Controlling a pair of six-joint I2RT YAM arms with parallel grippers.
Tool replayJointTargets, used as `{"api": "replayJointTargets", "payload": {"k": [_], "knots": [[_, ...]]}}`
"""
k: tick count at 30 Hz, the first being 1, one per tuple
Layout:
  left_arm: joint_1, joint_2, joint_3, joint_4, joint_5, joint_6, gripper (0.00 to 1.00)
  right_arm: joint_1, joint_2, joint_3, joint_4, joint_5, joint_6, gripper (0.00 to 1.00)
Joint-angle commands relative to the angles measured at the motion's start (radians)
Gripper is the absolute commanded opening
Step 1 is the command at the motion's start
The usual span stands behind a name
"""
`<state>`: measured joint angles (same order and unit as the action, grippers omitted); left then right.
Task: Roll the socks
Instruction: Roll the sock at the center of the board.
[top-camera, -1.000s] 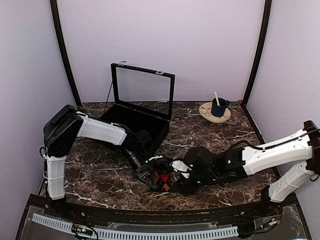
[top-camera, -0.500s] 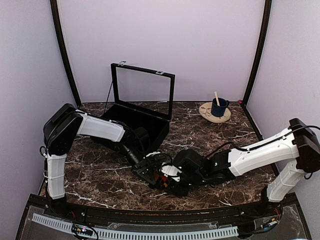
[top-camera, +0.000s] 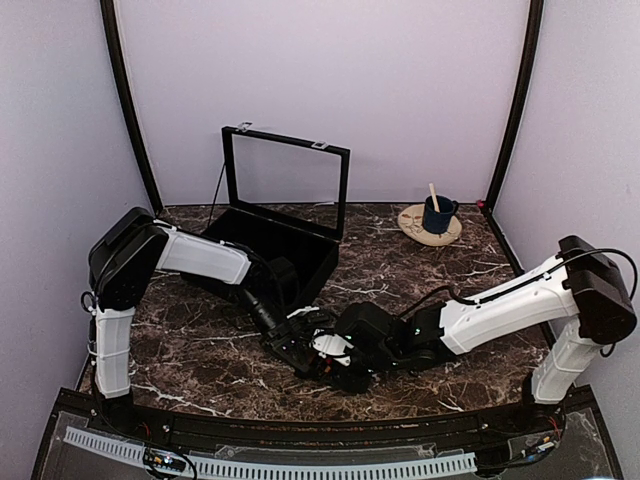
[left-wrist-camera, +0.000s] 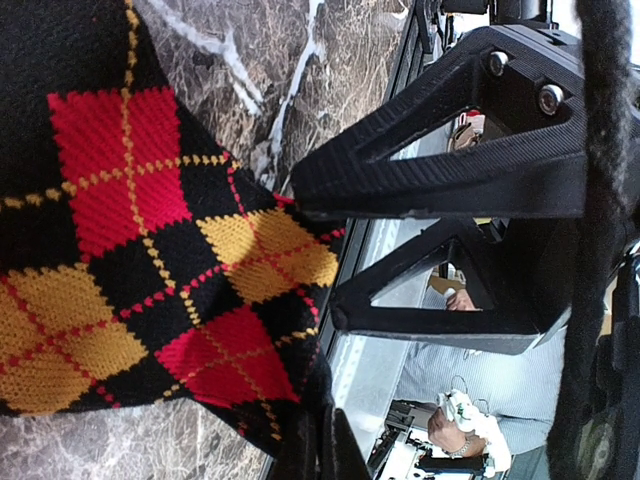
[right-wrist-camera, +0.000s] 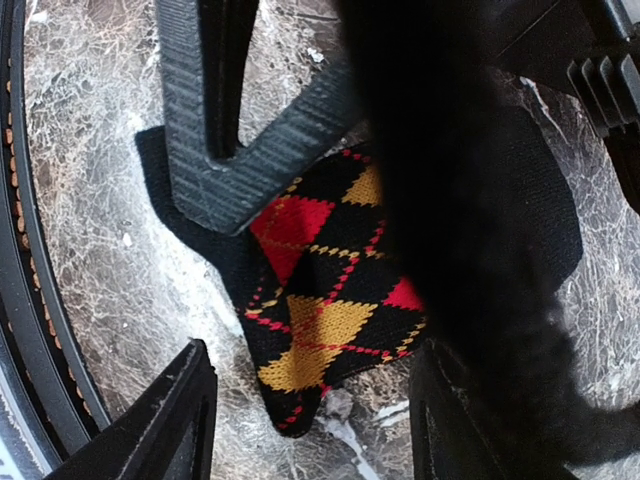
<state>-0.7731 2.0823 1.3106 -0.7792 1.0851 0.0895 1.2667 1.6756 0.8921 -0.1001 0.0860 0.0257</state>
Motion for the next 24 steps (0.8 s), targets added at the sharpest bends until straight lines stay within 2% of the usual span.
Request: {"api": "replayJointTargets", "payload": {"k": [1,13,21,23,24], "knots": [[0.009,-0.004,0.026,-0.035,0.015,0.025,0.0,-0.013,0.016,0.025,0.041,-0.016,-0.014,0.6],[0.019,-0.004,0.026,-0.047,0.016,0.039,0.0,-0.028,0.045,0.024,0.043,-0.052,-0.017,0.52],[0.024,-0.003,0.023,-0.051,0.016,0.045,0.0,-0.042,0.043,0.022,0.037,-0.061,-0.015,0.55],[0.025,-0.002,0.023,-0.051,0.015,0.047,0.0,-0.047,0.044,0.023,0.031,-0.08,-0.019,0.49],[0.025,-0.003,0.025,-0.052,0.013,0.047,0.0,-0.048,0.045,0.024,0.026,-0.091,-0.022,0.42]]}}
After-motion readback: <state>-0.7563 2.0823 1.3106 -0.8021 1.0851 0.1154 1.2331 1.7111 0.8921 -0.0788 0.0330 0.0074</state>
